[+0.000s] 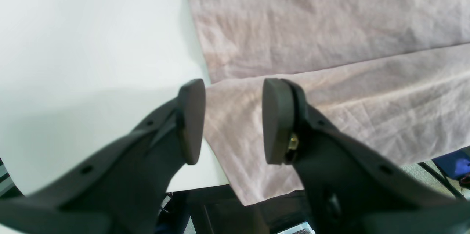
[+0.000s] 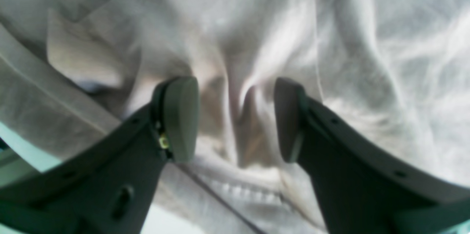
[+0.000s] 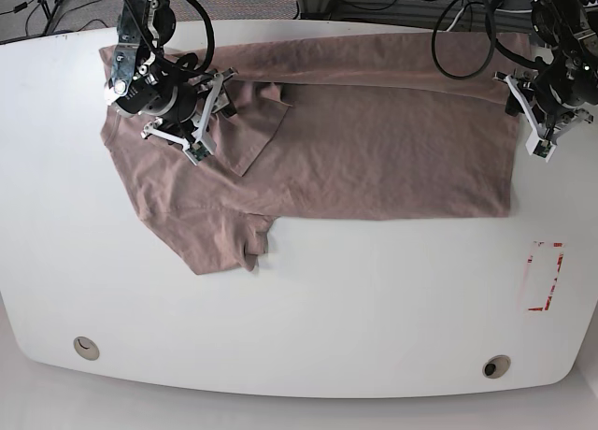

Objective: Fold the T-shirt properly
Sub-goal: 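Lower the open right gripper onto the shirt near the sleeve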

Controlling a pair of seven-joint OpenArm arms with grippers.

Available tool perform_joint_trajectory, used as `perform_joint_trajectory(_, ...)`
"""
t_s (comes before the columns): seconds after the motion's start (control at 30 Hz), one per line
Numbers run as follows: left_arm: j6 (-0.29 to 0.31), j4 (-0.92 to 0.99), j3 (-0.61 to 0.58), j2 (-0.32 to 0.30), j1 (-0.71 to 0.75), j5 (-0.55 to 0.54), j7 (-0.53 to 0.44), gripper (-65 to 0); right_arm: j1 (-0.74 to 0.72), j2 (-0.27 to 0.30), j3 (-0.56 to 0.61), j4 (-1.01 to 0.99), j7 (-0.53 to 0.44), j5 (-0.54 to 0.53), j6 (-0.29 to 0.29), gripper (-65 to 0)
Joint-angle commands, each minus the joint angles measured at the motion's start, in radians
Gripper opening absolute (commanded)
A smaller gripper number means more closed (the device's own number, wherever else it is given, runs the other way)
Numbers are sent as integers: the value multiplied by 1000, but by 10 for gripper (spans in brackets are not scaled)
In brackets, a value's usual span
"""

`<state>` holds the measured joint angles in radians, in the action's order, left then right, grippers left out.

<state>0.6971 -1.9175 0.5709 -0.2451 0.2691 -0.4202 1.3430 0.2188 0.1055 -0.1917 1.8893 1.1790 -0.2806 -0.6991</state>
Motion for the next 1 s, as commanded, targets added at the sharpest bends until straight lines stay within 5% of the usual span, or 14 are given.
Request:
perform_joint_trajectory(0.0,1,-15,4,-18,-4,-6,-9,-408,8,0,16,56,9,-15,1,-323)
perform_joint_trajectory(0.5,1,0,1,-18,-6,-4,-9,-408,27,-28,191,115,22,-121,1,-323)
perform_joint_trajectory(0.97,1,22,1,-18,-8,-4,-9,-408,-11,-77,283,45,6,40,1,-330)
